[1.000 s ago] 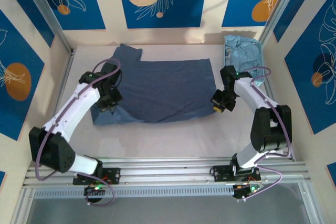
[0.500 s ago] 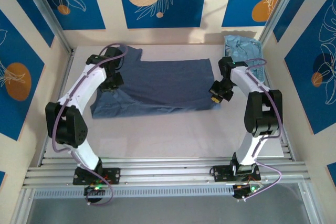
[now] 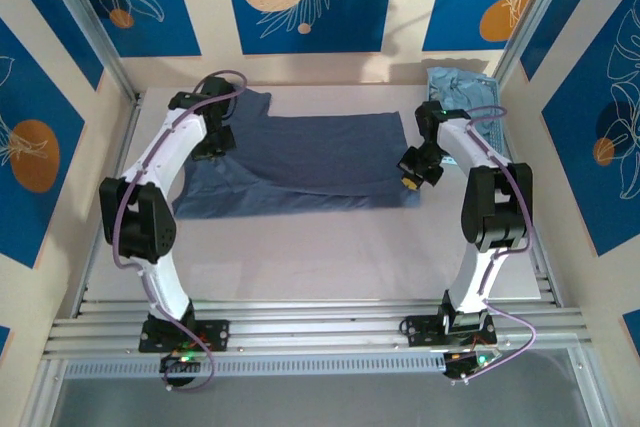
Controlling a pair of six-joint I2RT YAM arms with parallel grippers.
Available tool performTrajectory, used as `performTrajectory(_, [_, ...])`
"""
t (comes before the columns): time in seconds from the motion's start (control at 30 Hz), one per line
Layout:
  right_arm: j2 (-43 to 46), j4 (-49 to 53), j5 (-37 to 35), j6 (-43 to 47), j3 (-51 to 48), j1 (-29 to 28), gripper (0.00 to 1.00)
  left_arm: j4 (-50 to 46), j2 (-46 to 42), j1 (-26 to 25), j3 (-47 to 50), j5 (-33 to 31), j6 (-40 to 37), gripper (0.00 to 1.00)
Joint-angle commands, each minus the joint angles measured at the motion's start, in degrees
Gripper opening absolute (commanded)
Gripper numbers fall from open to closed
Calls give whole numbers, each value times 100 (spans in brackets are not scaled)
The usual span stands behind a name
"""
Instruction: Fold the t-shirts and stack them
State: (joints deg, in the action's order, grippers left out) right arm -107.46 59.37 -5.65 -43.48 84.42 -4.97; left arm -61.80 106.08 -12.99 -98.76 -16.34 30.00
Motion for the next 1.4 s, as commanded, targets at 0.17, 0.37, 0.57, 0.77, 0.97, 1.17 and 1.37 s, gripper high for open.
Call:
performTrajectory(0.17, [-415,224,-88,-161,448,111,0,-87,259,250,-356,-291,-196,0])
performTrajectory(0.37, [-775,140,-3,-126,845,118,0,0,509,360,-442,-225,-231,0])
performTrajectory(0.57, [-1328,205,389,221,1630,202,43,-65,972,538,-835,-8,-242,22])
performTrajectory(0.77, [-588,207,89,231,1196,260,63,-116,286,596,-344,-17,-98,58])
performTrajectory(0.97, [498,-400,80,92,-541,217,54,332,-924,676,1847,963,584,49])
performTrajectory(1.17, [574,-878,301,98,-1284,233,52,902,-1082,1470,3099,1868,1058,44])
performTrajectory(1.37, [102,-1027,288,143,-1089,321,53,1299,-606,1909,3209,2265,1038,47])
